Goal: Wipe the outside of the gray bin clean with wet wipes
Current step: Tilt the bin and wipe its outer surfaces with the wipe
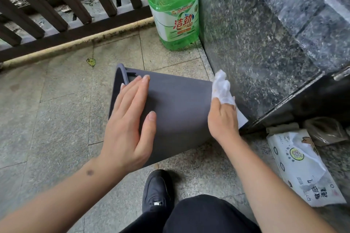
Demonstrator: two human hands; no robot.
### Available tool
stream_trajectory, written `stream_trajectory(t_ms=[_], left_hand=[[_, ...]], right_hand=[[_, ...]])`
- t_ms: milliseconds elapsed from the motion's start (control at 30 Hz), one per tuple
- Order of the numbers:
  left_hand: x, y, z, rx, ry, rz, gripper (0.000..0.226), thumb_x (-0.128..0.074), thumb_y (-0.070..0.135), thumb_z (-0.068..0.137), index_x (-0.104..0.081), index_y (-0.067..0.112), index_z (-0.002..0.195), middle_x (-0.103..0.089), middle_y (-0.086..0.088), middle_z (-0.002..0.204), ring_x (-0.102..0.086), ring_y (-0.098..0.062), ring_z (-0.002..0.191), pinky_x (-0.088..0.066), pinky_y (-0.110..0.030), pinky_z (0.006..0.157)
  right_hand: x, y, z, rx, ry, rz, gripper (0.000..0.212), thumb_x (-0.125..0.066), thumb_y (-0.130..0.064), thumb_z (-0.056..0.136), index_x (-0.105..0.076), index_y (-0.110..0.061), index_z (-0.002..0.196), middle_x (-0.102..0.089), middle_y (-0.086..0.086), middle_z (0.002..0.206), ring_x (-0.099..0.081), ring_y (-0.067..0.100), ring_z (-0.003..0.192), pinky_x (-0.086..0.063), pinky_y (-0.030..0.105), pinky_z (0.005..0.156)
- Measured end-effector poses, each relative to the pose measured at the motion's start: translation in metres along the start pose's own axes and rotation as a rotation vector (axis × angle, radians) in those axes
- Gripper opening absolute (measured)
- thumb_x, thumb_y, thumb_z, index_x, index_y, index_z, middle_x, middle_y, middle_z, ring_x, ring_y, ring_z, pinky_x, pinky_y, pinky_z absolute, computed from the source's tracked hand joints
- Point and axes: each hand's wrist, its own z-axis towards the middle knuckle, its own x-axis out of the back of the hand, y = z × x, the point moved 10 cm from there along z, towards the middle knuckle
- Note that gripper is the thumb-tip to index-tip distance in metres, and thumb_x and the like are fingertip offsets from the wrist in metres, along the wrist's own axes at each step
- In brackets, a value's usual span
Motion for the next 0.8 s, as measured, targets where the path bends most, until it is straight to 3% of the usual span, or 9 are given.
stream_trajectory(t_ms=[67, 233, 333, 400, 467, 567, 633, 700, 800], left_hand=[[-0.001, -0.001, 0.003, 0.006, 0.003, -0.02, 0.06, -0.037, 0.025, 0.098, -0.036, -0.004, 0.151, -0.04, -0.013, 0.157, -0.03, -0.025, 0.151, -0.026, -0.049, 0.121], [0.002, -0.01, 0.006, 0.084, 0.027, -0.047, 0.062, -0.036, 0.025, 0.098, -0.034, -0.006, 0.151, -0.037, -0.015, 0.157, -0.029, -0.026, 0.151, -0.023, -0.046, 0.123], [0.0, -0.007, 0.009, 0.073, 0.023, -0.047, 0.062, -0.034, 0.025, 0.099, -0.032, -0.008, 0.151, -0.035, -0.017, 0.158, -0.028, -0.028, 0.151, -0.023, -0.048, 0.123], [0.0, -0.006, 0.008, 0.052, 0.018, -0.049, 0.062, -0.033, 0.025, 0.099, -0.031, -0.009, 0.151, -0.034, -0.018, 0.158, -0.028, -0.03, 0.151, -0.024, -0.049, 0.122], [0.002, -0.005, 0.002, 0.016, 0.014, -0.047, 0.06, -0.033, 0.023, 0.099, -0.032, -0.01, 0.15, -0.034, -0.018, 0.158, -0.028, -0.031, 0.151, -0.025, -0.054, 0.12], [0.002, -0.002, -0.01, -0.079, -0.014, -0.028, 0.059, -0.035, 0.017, 0.097, -0.033, -0.013, 0.148, -0.036, -0.02, 0.157, -0.027, -0.031, 0.152, -0.026, -0.058, 0.119], [0.001, -0.001, -0.015, -0.143, -0.041, -0.028, 0.058, -0.035, 0.016, 0.098, -0.033, -0.014, 0.147, -0.037, -0.022, 0.156, -0.027, -0.033, 0.152, -0.024, -0.055, 0.121], [0.002, -0.006, -0.016, -0.188, -0.081, -0.024, 0.056, -0.032, 0.018, 0.101, -0.031, -0.014, 0.147, -0.036, -0.023, 0.156, -0.026, -0.035, 0.152, -0.022, -0.052, 0.122], [0.009, -0.022, -0.017, -0.197, -0.151, 0.019, 0.057, -0.032, 0.019, 0.103, -0.029, -0.015, 0.147, -0.034, -0.022, 0.158, -0.023, -0.035, 0.153, -0.02, -0.043, 0.124]], right_hand=[[0.005, 0.002, -0.003, -0.069, 0.091, 0.103, 0.065, -0.022, -0.03, 0.093, -0.063, 0.019, 0.109, -0.062, 0.042, 0.12, -0.048, 0.04, 0.126, -0.023, 0.053, 0.123], [-0.005, -0.045, -0.042, 0.156, 0.11, 0.287, 0.047, -0.032, -0.014, 0.097, -0.063, 0.019, 0.083, -0.065, 0.045, 0.094, -0.043, 0.027, 0.103, -0.029, 0.053, 0.118], [-0.029, -0.091, -0.083, 0.417, -0.074, 0.163, 0.059, -0.023, -0.027, 0.099, -0.065, 0.011, 0.115, -0.058, 0.036, 0.136, -0.041, 0.035, 0.143, -0.016, 0.06, 0.124], [-0.037, -0.116, -0.108, 0.569, -0.185, 0.156, 0.066, -0.019, -0.03, 0.1, -0.035, 0.006, 0.153, -0.027, 0.018, 0.166, -0.016, 0.023, 0.159, -0.006, 0.051, 0.128], [-0.036, -0.124, -0.123, 0.686, -0.28, 0.18, 0.064, -0.022, -0.027, 0.101, -0.018, -0.003, 0.16, -0.015, 0.006, 0.171, -0.007, 0.017, 0.16, -0.007, 0.044, 0.129], [-0.023, -0.091, -0.125, 0.723, -0.294, 0.086, 0.063, -0.029, -0.027, 0.102, -0.022, -0.005, 0.16, -0.024, 0.008, 0.169, -0.016, 0.019, 0.158, -0.017, 0.04, 0.128], [-0.013, -0.053, -0.108, 0.569, -0.256, -0.007, 0.063, -0.027, -0.037, 0.1, -0.047, -0.002, 0.148, -0.052, 0.014, 0.152, -0.045, 0.027, 0.145, -0.033, 0.035, 0.118], [-0.005, -0.017, -0.085, 0.373, -0.217, -0.035, 0.066, -0.02, -0.047, 0.095, -0.071, -0.005, 0.099, -0.073, 0.016, 0.098, -0.067, 0.033, 0.098, -0.048, 0.04, 0.088], [-0.003, 0.02, -0.058, 0.201, -0.184, -0.023, 0.055, -0.021, -0.048, 0.094, -0.043, -0.017, 0.054, -0.048, -0.001, 0.05, -0.047, 0.019, 0.053, -0.038, 0.037, 0.061]])
